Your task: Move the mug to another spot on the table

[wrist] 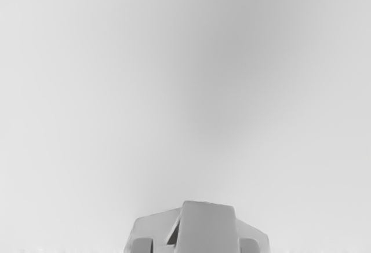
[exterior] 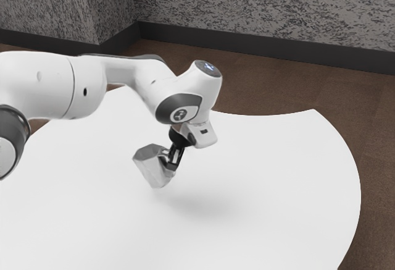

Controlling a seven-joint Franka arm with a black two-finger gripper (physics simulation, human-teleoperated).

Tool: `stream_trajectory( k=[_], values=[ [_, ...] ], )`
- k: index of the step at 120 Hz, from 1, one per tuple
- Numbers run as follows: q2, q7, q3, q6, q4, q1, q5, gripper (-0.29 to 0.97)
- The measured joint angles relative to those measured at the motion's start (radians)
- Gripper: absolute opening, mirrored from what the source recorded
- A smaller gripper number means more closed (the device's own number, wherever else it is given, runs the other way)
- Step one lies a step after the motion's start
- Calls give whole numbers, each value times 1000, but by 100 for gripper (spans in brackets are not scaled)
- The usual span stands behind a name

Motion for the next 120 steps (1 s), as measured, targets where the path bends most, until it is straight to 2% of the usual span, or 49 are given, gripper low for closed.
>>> stream_trajectory(
  k=[36,78,120],
  values=[
    [68,-123,31,-17,140,-1,-7,-2],
    [123,-364,38,-26,214,32,-74,-3],
    [201,-660,34,-32,308,58,-195,0]
  ],
)
